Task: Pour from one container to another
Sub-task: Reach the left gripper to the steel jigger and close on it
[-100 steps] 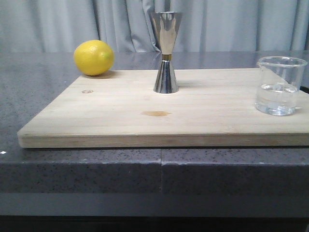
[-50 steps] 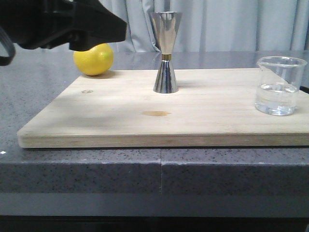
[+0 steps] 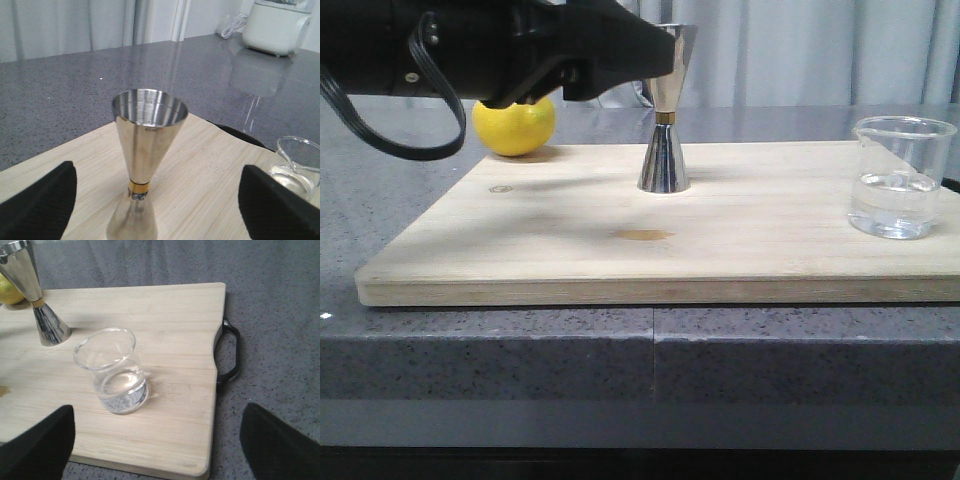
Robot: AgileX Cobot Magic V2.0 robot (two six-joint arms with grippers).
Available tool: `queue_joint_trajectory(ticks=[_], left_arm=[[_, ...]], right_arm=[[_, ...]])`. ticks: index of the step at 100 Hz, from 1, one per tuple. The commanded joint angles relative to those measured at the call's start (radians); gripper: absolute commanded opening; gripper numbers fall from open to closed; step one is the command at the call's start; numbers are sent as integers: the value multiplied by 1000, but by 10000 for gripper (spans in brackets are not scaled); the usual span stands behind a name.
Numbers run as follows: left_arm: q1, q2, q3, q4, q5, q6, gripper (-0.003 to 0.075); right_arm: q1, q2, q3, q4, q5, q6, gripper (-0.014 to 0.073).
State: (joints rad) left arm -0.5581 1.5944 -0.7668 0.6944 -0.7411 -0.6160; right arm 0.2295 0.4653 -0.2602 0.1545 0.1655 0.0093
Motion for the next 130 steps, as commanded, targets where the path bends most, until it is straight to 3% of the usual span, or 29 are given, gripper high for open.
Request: queue_joint_trajectory(ticks=[1, 57, 90, 130], left_arm=[[2, -11, -44, 19, -99, -27, 596], [8, 163, -170, 98, -163, -68, 594], [8, 229, -211, 113, -193, -68, 512], [8, 235, -228, 97, -193, -68, 485]], right_arm=[[0, 11, -29, -5, -78, -9, 608], [0, 13, -29, -5, -80, -9, 608], [0, 13, -29, -5, -80, -9, 608], [0, 13, -29, -5, -80, -9, 608]])
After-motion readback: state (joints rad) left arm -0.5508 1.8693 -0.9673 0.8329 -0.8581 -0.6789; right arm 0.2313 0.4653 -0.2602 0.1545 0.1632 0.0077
